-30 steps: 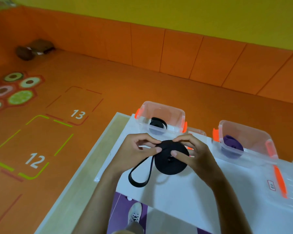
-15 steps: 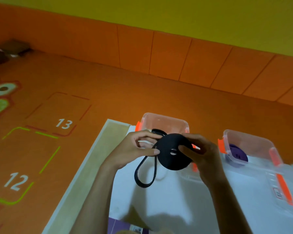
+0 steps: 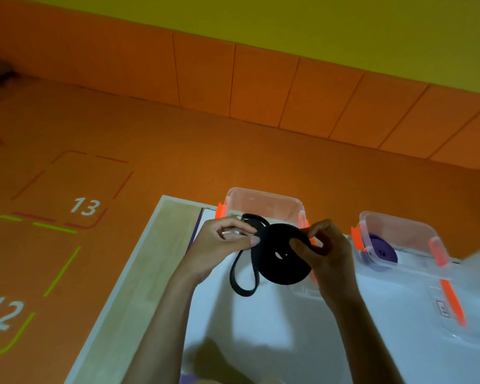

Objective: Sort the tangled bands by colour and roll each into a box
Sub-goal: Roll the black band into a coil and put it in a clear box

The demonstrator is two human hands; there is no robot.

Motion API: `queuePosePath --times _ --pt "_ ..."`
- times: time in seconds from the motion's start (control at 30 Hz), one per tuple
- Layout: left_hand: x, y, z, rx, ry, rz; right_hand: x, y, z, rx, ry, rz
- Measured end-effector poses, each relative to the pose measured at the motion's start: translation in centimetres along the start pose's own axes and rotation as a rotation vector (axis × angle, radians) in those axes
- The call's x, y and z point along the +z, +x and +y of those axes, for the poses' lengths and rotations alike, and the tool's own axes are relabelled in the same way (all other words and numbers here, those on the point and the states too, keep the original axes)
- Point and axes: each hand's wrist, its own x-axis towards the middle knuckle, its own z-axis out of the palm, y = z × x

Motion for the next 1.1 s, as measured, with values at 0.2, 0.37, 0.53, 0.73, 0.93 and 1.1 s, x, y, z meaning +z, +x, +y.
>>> queuePosePath --times 0.2,0.37,0.53,0.73,0.93,1.1 --pt "-0.5 0.3 -0.9 -0.056 -0.136 0.001 0.5 -0.1 0.6 0.073 0.073 -0.077" --pt "0.1 0.6 -1.6 -0.086 -0.151 0.058 0.8 -0.4 1.1 0.136 -0.014 -0.177" --pt "0.6 0.7 -2.6 -0.114 -0.140 0.043 0.6 0.6 1.7 0.034 -0.151 -0.046" --pt "0.8 0.9 -3.5 -0.143 -0.089 0.028 0.2 1.3 2.5 0.074 -0.111 0.025" --pt "2.5 1.4 -4.5 -0.142 -0.104 0.138 -2.6 2.6 2.8 0.332 0.007 -0.221" --pt "5.1 1.7 -5.5 -0.144 -0.130 0.259 -2.4 3.5 4.1 0.283 -0.006 -0.010"
